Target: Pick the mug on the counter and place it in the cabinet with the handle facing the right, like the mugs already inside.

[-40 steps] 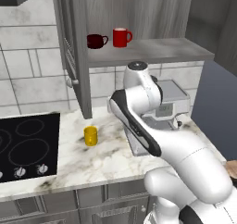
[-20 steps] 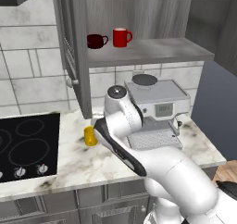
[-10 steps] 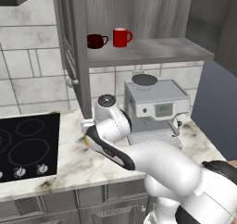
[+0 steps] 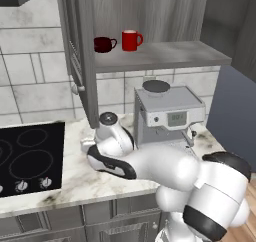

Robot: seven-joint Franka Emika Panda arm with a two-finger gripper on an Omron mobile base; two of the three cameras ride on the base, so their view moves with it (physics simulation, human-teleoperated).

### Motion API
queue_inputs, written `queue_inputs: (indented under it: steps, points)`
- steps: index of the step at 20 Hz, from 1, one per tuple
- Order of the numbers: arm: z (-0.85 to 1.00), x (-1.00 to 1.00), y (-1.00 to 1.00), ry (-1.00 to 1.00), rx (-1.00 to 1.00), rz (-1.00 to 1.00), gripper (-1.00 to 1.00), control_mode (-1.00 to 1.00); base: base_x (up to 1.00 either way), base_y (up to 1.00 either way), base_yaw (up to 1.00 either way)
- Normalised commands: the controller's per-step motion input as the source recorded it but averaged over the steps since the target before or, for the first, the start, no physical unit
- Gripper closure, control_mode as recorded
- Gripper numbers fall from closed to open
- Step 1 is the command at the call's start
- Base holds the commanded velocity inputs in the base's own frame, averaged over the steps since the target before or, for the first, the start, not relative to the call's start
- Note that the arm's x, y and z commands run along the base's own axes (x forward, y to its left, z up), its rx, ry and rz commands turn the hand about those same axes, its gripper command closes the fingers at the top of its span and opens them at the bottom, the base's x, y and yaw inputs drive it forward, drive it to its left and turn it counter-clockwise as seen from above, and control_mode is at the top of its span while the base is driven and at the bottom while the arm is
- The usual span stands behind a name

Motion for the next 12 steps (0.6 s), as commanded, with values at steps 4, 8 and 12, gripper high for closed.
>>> queue_inputs:
  steps: [4,8,12]
  points:
    - [-0.31,0.24,0.2,0.0,0.0,0.02,-1.0,-1.0,0.0,0.0,0.0]
    - [-0.22,0.19,0.05,0.0,0.0,0.0,-1.0,-1.0,0.0,0.0,0.0]
    - [-0.12,0.1,0.02,0.0,-0.02,-0.06,-1.0,-1.0,0.0,0.0,0.0]
